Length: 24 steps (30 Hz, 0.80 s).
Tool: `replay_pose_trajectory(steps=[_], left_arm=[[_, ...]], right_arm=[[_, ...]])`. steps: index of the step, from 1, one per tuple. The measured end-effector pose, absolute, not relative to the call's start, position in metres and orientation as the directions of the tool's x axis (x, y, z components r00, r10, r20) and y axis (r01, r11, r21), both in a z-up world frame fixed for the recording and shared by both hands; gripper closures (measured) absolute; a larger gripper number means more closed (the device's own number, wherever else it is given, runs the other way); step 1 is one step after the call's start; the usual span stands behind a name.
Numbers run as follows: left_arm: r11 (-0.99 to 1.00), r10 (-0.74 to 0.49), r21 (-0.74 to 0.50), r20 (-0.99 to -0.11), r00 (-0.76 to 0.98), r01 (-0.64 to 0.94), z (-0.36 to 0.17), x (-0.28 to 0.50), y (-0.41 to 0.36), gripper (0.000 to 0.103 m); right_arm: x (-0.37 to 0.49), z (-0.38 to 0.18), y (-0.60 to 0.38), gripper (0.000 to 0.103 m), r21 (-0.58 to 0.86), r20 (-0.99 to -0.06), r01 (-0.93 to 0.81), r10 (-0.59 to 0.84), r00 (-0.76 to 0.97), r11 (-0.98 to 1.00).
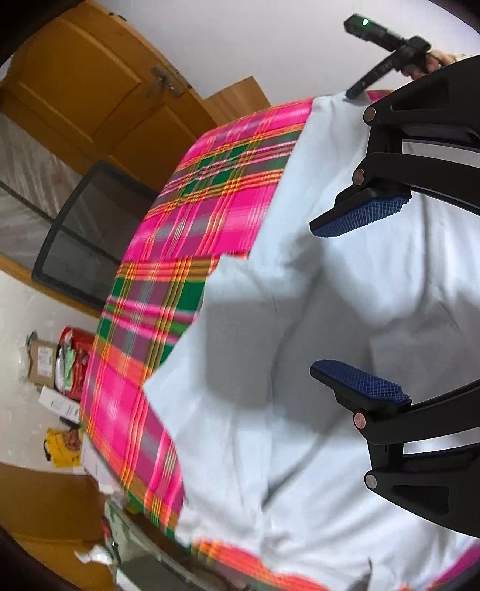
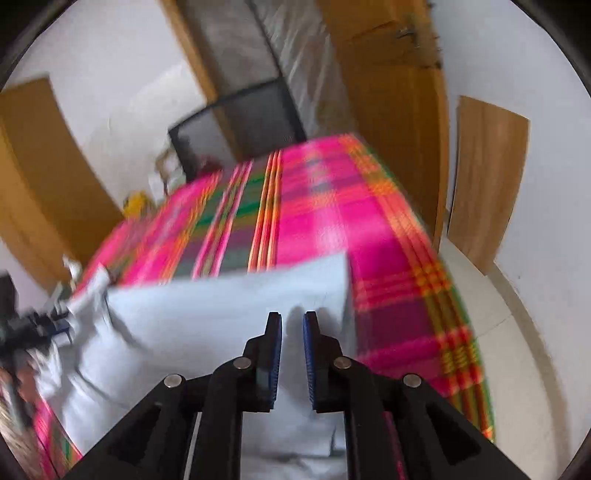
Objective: Fold clothes
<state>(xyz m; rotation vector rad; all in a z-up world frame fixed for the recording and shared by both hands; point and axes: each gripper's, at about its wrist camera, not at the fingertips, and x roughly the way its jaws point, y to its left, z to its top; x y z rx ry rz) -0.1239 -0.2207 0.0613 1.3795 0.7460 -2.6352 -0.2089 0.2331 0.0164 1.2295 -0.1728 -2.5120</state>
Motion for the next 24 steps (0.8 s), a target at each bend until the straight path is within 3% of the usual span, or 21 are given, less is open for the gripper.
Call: replay_pose_trajectory(steps=[9,15,17,20,24], left_arm=[[-0.837,0.086,-0.397,-0.776,-0.625,0.378,0.078,-0.046,-0.276,0.031],[-0.827,0.090,-0.409,-0.774,-0.627,0.386,0.078,-0.004,-0.298,0.030],[-0.830,0.100,-0.410,-0.776,-0.623,0.377,0.073,0.003,-0.300,0.029],[-0.833,0.127,-0.415,-0.787,-0.604,0.366,0.058,0.008,-0.299,0.029],[-0.816,0.157,-0.433,-0.803,-0.575,0.383,0.037,0.006,-0.308,0.029]], right_arm=[[-0.203,0.033,0.216,0.088,0.184,-0.795,0.150,-0.237,-0.558,-0.971],[-0.159,0.092,0.178,0.087,0.156,-0.710,0.293,-0.313,-0.631,-0.943],[-0.147,0.105,0.163,0.082,0.139,-0.698,0.348,-0.341,-0.630,-0.927],[-0.135,0.109,0.133,0.076,0.144,-0.703,0.450,-0.411,-0.580,-0.881],[-0.134,0.091,0.078,0.076,0.133,-0.732,0.535,-0.446,-0.515,-0.834]])
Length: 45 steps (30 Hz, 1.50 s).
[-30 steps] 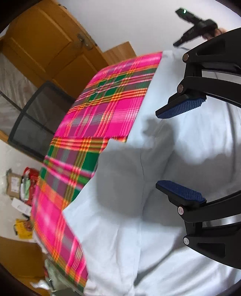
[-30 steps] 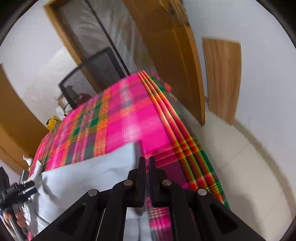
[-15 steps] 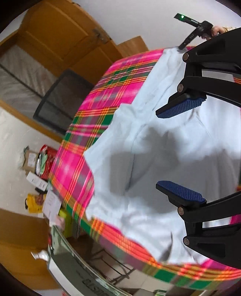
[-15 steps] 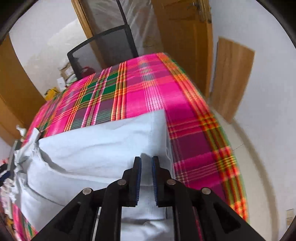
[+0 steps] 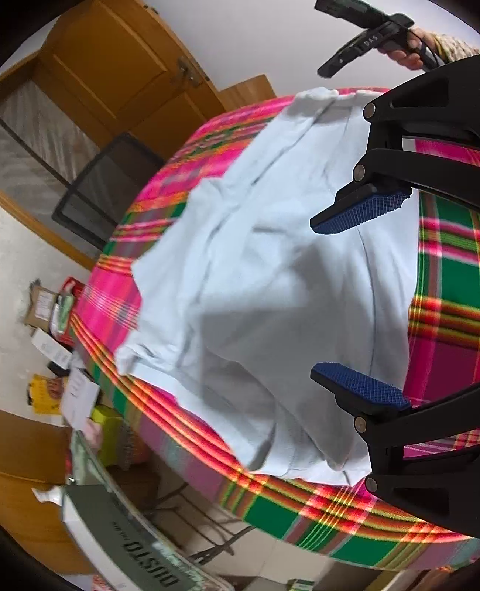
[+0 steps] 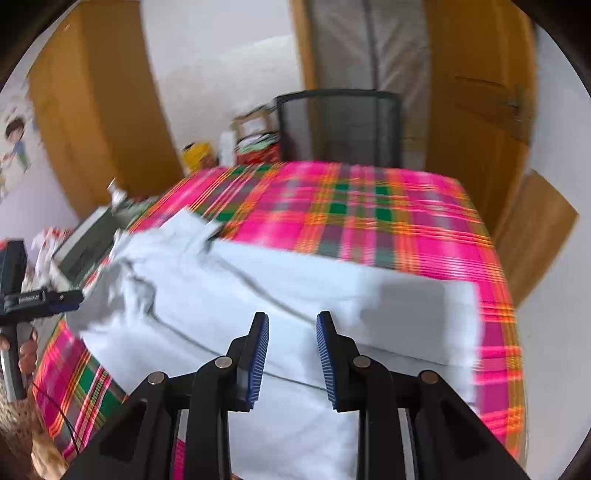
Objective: Fold clothes
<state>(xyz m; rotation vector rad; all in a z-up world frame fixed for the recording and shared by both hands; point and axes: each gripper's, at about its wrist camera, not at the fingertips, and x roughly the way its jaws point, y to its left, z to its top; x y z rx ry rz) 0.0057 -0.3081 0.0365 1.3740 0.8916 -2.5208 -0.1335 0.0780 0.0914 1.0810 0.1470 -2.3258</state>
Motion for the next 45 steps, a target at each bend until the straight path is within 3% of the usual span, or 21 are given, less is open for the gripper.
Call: replay_pose_trajectory(steps=[9,22,30,39,45], left_arm=[[-0.769,0.172,-0.489,-0.779,-0.603,0.412,0.019,-0.016,-0.335,0.029],[-0.741,0.093,-0.503,-0.732,-0.675,0.444,0.014,-0.031,-0.359,0.029],[-0.792,-0.004,-0.439,-0.691,-0.723,0.424,0.027,-0.021,-0.355,0.028],[-0.791,0.042,-0.449,-0.718,-0.695,0.416,0.014,-0.028,-0.354,0.028],[-0.795,0.036,-0.439,-0.723,-0.690,0.419,0.011,-0.029,-0.354,0.028]], right_arm=[[-0.169,0.070,-0.014,0.076,0.250,-0.696,0.632,-0.590,-0.409,-0.734],[-0.248,0.046,-0.107,0.072,0.266,-0.727,0.642,-0.588,-0.356,-0.719],[-0.273,0.034,-0.191,0.070,0.157,-0.783,0.718,-0.529,-0.328,-0.678],[-0.286,0.015,-0.237,0.065,0.145,-0.802,0.775,-0.532,-0.271,-0.615],[-0.279,0.009,-0.260,0.058,0.042,-0.812,0.814,-0.495,-0.310,-0.579]])
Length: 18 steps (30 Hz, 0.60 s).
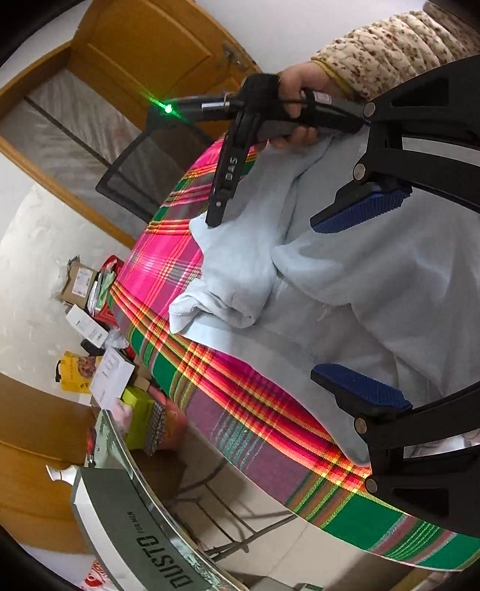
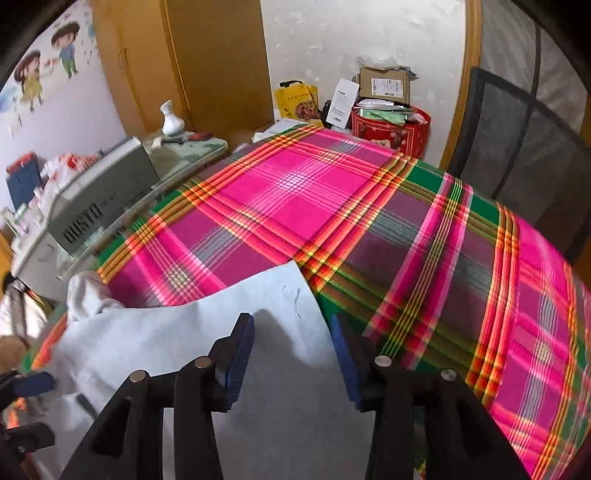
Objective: Fold clothes
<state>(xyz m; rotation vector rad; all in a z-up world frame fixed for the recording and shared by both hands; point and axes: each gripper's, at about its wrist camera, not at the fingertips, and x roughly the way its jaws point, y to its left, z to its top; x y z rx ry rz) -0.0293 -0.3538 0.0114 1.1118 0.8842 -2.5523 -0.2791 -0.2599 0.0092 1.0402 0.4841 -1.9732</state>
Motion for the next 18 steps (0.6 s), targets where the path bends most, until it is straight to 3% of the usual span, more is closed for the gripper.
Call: replay_pose_trajectory(steps=[6,11,18], left_arm=[[-0.791,0.042,-0.445,-0.722,-0.690,0.419,0.009,-0.028,-0.354,0.028],[-0.792,0.042,-0.446,-0.722,-0.691,0.418,0.009,-0.028,-0.354,0.028],[-0.774,0.056,-0.477,-0.707,-0.705,0.417,0.009,-0.025,-0.360,0.028]], right_arm=[[-0.276,0.006,-0.266,0.055,0.015,-0.797,0.813,-0.498,-0.342,-0.582],[-0.266,0.010,-0.267,0.096,0.033,-0.803,0.830,-0.509,-0.309,-0.556],[-0.237,0.036,-0.251,0.096,-0.028,-0.751,0.825,-0.533,-0.391,-0.565]])
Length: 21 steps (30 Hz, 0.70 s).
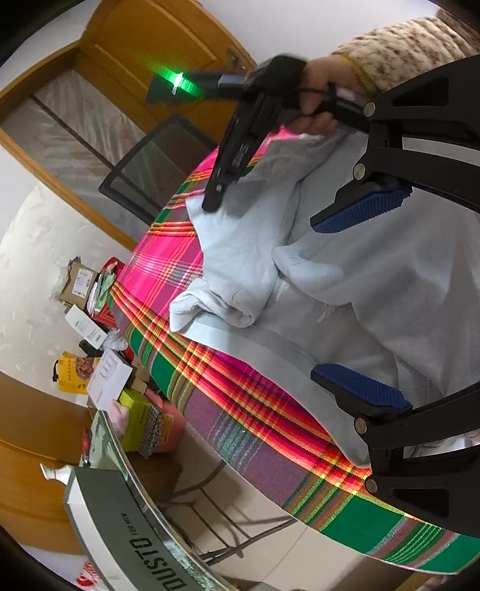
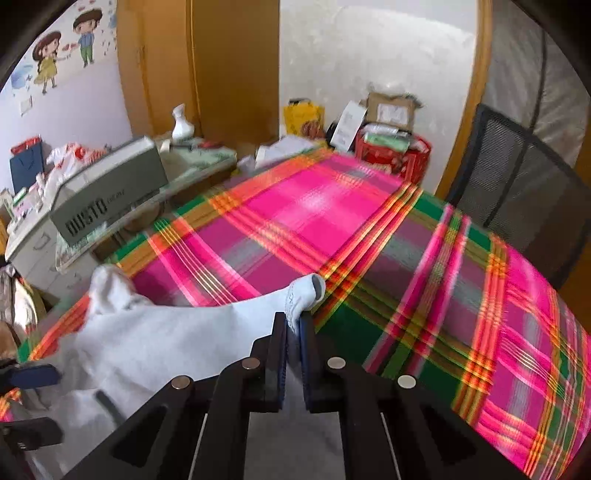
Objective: Fold clothes
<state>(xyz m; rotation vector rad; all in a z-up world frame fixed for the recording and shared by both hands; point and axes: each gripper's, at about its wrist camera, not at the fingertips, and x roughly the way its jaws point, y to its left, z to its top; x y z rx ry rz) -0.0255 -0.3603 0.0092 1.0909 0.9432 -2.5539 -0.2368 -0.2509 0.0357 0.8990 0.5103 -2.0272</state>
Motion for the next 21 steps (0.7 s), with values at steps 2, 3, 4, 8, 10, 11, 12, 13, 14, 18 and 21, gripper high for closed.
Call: replay_pose_trajectory(steps=[2,3,4,8,10,11,12,13,14,18,21], left_arm=[[-0.765,0.049,-0.484,-0.701,-0.711,0.425,0.010,-0.024,-0.363,0.028],[-0.762,0.042,-0.484,-0.699,-0.713,0.430,0.011,-0.023,-0.365,0.028],[-0.758,0.034,-0.485,-0.697,-0.716,0.436,0.011,-0.021,-0.366,0.028],[-0.753,0.016,-0.481,-0.697,-0.717,0.450,0.011,-0.018,-0.368,0.028],[-0.759,-0.010,-0.461,-0.698,-0.716,0.460,0.012,-0.018,-0.366,0.028],[-0.764,-0.023,-0.450,-0.697,-0.717,0.462,0.013,-0.018,-0.365,0.028],[-0.767,-0.022,-0.449,-0.695,-0.719,0.458,0.014,-0.018,-0.364,0.028],[-0.763,-0.011,-0.461,-0.691,-0.723,0.453,0.013,-0.017,-0.365,0.028],[-0.758,-0.008,-0.469,-0.688,-0.726,0.453,0.013,-0.016,-0.367,0.028],[-0.738,-0.014,-0.492,-0.674,-0.739,0.462,0.014,-0.012,-0.373,0.028],[-0.724,-0.017,-0.512,-0.656,-0.754,0.462,0.016,-0.008,-0.378,0.028]], right_arm=[[-0.222,0.049,-0.241,0.096,-0.038,-0.728,0.827,-0.552,-0.408,-0.562],[-0.213,0.055,-0.235,0.096,-0.047,-0.716,0.828,-0.560,-0.418,-0.558],[-0.204,0.062,-0.229,0.096,-0.053,-0.705,0.830,-0.568,-0.425,-0.556],[-0.175,0.082,-0.207,0.096,-0.061,-0.672,0.831,-0.593,-0.444,-0.553],[-0.160,0.089,-0.198,0.096,-0.065,-0.659,0.833,-0.604,-0.449,-0.549],[-0.153,0.092,-0.194,0.096,-0.067,-0.654,0.835,-0.609,-0.450,-0.545],[-0.146,0.094,-0.190,0.096,-0.068,-0.651,0.838,-0.613,-0.448,-0.541],[-0.139,0.096,-0.186,0.096,-0.069,-0.648,0.841,-0.617,-0.446,-0.536],[-0.133,0.097,-0.182,0.096,-0.074,-0.647,0.842,-0.617,-0.448,-0.534],[-0.113,0.095,-0.173,0.096,-0.085,-0.653,0.845,-0.611,-0.448,-0.528],[-0.099,0.093,-0.167,0.096,-0.073,-0.652,0.841,-0.613,-0.447,-0.536]])
